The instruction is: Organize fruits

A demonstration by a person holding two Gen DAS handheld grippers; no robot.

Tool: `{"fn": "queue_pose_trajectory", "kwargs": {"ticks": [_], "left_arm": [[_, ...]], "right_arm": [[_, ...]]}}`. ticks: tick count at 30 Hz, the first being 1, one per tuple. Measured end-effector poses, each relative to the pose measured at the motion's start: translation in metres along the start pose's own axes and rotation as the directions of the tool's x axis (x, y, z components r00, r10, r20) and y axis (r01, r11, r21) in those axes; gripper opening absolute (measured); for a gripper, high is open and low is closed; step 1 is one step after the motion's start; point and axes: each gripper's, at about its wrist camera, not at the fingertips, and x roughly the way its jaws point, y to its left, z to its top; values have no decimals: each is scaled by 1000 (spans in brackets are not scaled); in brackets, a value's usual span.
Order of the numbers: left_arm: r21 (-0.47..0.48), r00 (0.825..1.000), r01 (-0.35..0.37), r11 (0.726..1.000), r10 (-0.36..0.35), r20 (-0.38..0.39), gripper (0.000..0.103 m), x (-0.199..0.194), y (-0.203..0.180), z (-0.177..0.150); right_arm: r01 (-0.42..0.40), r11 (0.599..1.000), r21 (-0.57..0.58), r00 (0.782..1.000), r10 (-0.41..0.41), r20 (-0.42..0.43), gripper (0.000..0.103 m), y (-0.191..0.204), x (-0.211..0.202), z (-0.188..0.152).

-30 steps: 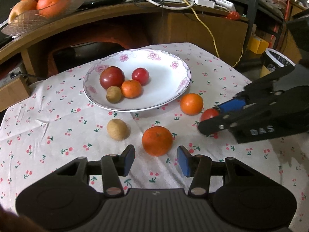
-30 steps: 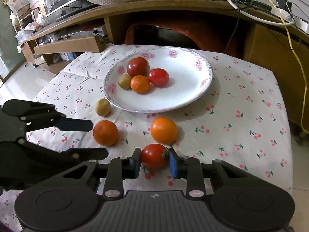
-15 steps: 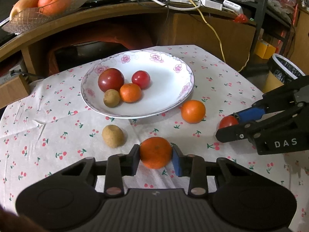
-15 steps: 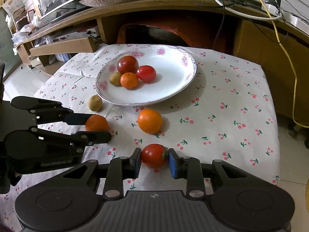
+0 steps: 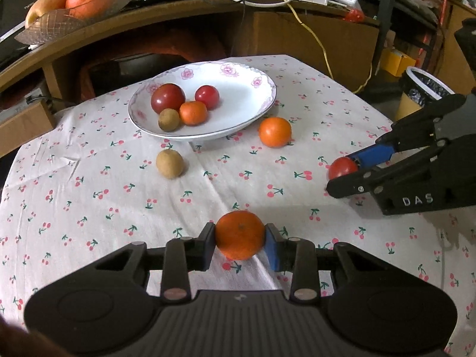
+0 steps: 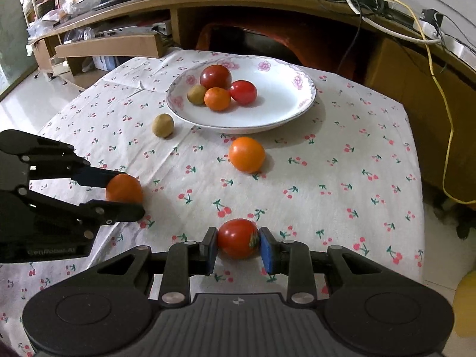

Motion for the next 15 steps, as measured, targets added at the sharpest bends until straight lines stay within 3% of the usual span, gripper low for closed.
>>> {"fn": "queue_pose_trajectory", "kwargs": {"ticks": [6,8,15], "left_arm": [[24,1000,0,1000,0,13,43,0,0,-2],[26,1000,-3,1000,2,16,48,0,1,-3],[23,1000,1,1000,-1,16,57,-1,3,-5]], "right_arm": [[-4,1000,-18,1000,4,1,44,4,2,0],[-6,1000,-15,1000,6,-2,60,3,3,0],[-4,1000,-13,1000,4,4,59,0,1,-2]]}}
